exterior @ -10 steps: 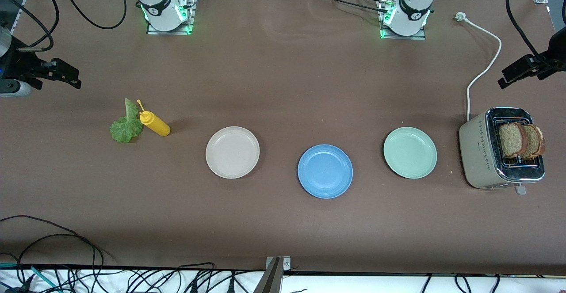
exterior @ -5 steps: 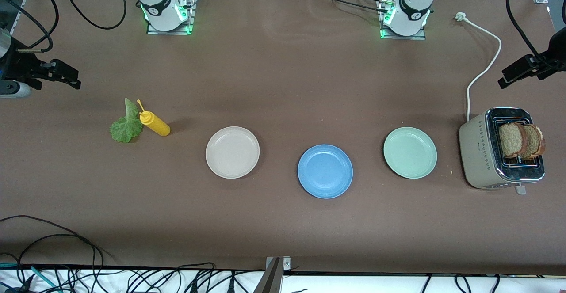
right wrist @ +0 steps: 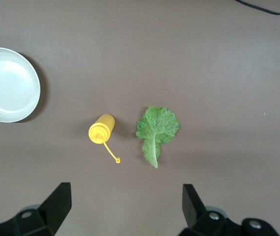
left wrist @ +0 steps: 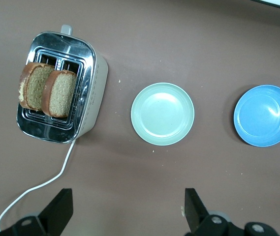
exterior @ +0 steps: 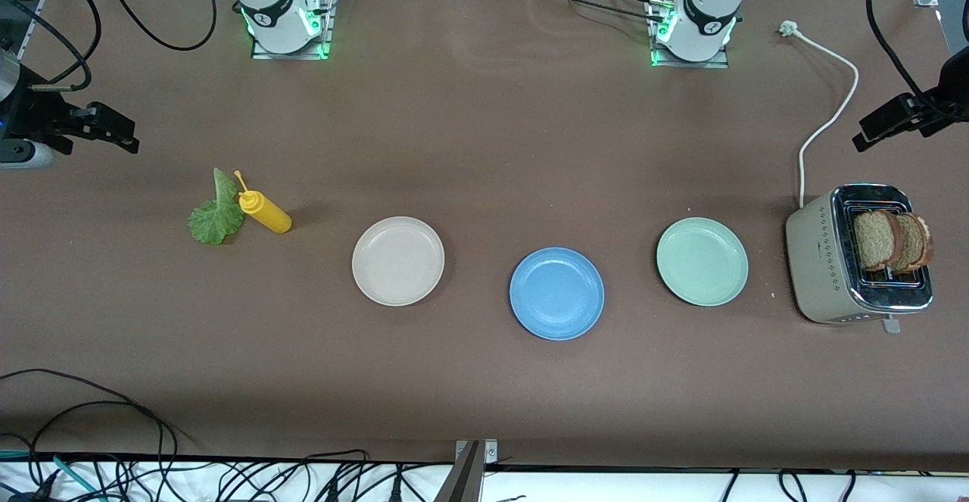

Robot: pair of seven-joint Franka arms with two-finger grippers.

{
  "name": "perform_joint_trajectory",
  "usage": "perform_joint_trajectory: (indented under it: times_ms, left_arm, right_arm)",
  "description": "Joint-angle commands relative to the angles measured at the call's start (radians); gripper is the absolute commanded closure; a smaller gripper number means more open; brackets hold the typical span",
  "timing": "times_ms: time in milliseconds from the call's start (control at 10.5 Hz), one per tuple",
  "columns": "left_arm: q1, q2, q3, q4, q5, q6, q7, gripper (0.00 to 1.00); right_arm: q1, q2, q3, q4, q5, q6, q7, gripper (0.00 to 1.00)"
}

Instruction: Make sandwich in blue plate with both arms

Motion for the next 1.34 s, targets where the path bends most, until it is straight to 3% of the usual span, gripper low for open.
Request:
perform_joint_trajectory:
  times_ms: [0, 668, 1241]
  left_arm:
    - [0.011, -0.018, -0.002, -0.011, -0.022, -0.003, 0.025, 0.0]
    - [0.009, -0.015, -0.003, 0.002, -0.019, -0.003, 0.025, 0.0]
    - [0.124, 0.007, 0.021, 0.054, -0.024, 0.001, 0.062, 0.0]
  right_arm:
    - [-0.007, 0.0, -0.012, 0.006, 0.012, -0.014, -0.017, 0.0]
    - [-0.01, 0.0, -0.031, -0.007, 0.007, -0.005, -0.021, 0.0]
    - [-0.01, 0.002, -0.031, -0.008, 0.007, -0.005, -0.023, 0.0]
